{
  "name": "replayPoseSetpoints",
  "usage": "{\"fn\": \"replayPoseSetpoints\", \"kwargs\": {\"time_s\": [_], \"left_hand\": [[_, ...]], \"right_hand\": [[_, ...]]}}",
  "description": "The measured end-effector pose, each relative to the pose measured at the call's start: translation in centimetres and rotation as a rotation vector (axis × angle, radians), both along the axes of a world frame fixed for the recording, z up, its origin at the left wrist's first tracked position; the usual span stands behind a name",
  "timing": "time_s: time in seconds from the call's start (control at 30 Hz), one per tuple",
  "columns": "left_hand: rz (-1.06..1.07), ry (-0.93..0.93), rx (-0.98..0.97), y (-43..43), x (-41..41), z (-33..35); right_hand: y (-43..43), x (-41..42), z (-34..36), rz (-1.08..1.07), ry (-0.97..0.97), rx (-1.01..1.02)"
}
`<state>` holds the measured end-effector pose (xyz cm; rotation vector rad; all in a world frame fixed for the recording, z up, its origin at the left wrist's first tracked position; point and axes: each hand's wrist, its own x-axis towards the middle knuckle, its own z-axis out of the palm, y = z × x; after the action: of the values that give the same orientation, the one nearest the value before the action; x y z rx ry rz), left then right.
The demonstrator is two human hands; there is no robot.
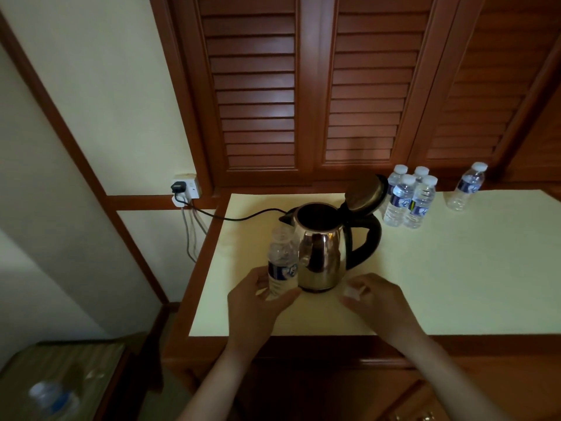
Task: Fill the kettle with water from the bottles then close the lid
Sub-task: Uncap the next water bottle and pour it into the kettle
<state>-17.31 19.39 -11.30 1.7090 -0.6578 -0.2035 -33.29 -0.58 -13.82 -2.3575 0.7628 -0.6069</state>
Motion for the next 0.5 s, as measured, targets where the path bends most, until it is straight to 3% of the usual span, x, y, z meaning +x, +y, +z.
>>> {"fn": "replayPoseSetpoints", "kwargs": {"time_s": [0.2, 0.33, 0.5], "left_hand": [[0.016, -0.051, -0.005, 0.4, 0.9, 0.4], [0.042, -0.116, 0.007, 0.7, 1.9, 1.3], [0.070, -0.342, 0.098, 0.4, 5.0, 2.9]], "right_hand": [[-1.5, 1.0, -4.1, -0.119, 0.068, -0.339], [-1.4, 0.8, -4.4, -0.133, 0.017, -0.362], [-1.8, 0.9, -5.0, -0.123, 0.020, -0.302]]}}
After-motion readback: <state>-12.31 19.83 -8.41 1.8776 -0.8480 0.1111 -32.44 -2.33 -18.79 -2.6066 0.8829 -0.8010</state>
